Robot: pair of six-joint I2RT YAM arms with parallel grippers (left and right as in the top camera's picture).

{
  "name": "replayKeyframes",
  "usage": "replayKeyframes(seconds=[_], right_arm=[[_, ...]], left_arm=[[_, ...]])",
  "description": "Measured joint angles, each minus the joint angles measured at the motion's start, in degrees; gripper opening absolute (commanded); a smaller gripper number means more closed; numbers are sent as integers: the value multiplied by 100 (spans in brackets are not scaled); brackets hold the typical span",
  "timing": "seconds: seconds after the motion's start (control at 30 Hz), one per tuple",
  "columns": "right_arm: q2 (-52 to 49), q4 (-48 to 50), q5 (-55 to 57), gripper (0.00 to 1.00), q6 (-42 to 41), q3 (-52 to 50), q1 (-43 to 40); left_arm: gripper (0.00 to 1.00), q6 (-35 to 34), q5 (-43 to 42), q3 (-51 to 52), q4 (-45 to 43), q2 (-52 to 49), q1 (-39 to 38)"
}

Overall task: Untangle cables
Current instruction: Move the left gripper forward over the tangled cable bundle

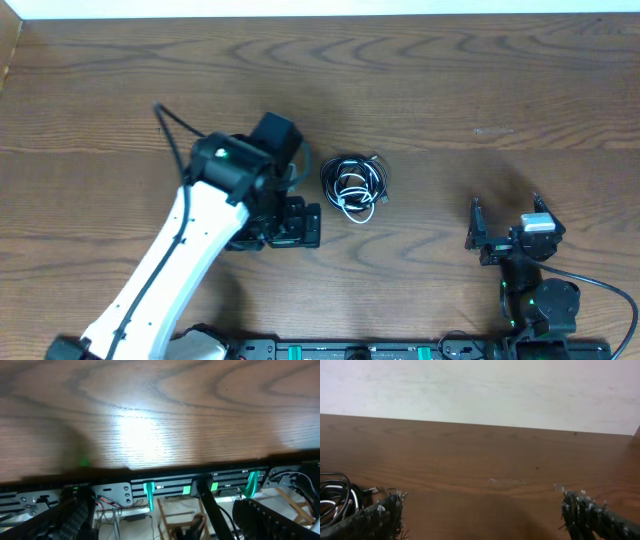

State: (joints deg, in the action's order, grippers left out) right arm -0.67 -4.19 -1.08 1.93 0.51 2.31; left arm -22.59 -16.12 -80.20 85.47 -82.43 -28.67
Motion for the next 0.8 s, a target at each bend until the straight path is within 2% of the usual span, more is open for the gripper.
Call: replayKeyframes(seconds=[0.4, 0.8], right_arm=[[0, 0, 0, 99, -2, 0, 0], [0, 0, 0, 99, -2, 0, 0]], left_arm=[[98, -114, 24, 0, -413, -557, -151], [98, -205, 17, 0, -704, -588, -151]])
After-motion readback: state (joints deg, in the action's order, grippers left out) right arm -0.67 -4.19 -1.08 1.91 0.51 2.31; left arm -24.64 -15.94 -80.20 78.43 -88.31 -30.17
